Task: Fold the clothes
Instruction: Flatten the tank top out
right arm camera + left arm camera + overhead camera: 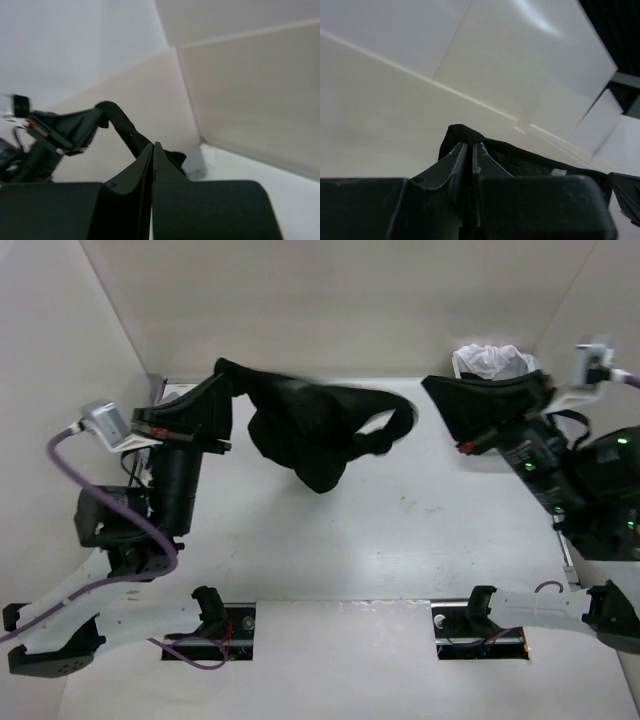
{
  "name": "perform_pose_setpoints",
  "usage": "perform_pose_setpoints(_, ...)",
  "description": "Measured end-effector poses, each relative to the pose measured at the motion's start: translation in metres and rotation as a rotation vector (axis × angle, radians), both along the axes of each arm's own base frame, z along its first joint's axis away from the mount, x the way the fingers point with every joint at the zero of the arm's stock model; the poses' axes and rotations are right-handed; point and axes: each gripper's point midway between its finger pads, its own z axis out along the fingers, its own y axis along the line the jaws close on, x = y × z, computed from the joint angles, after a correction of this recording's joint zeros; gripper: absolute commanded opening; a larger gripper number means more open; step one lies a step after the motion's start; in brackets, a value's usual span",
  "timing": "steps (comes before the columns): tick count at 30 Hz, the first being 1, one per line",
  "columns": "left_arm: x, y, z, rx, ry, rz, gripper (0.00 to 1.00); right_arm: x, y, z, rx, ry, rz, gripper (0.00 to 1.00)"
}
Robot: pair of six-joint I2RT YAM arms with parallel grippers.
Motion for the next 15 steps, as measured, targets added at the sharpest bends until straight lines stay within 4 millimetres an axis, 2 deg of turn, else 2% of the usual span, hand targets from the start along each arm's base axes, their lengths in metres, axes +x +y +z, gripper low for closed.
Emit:
perform_pose_setpoints(1,-0.014,0.004,0.013,-0.02,-0.034,-0.026,0.0,-0.015,-0.007,0.015,0.028,-0.028,0.018,0.0)
perform_pose_setpoints(3,-0.025,0.014,0.028,-0.043,-0.057,-0.013,0.0,-0.03,-0.021,0.036,0.065,-0.058,0.012,0.0)
perform_pose_setpoints(5,-0.03,0.02,0.034,-0.045,-0.055,0.016,0.0,-0.034,-0.029,0.048,0.079,-0.069,-0.017,0.0)
perform_pose_setpoints(8,-0.036,0.012,0.039,-0.013,-0.062,0.024,0.0,-0.036,-0.029,0.055,0.061,-0.078,-0.048,0.01)
perform_pose_setpoints(12,-0.035,-0.009,0.04,0.059,-0.072,0.072,0.01,-0.022,-0.014,0.045,-0.004,-0.078,-0.107,0.01)
perform_pose_setpoints(14,-0.03,-0.02,0.035,0.105,-0.073,0.115,0.02,-0.005,-0.003,0.027,-0.043,-0.063,-0.142,0.01)
perform_pose_setpoints(15,-0.025,-0.023,0.033,0.122,-0.07,0.142,0.02,0.005,0.005,0.011,-0.071,-0.046,-0.151,0.01)
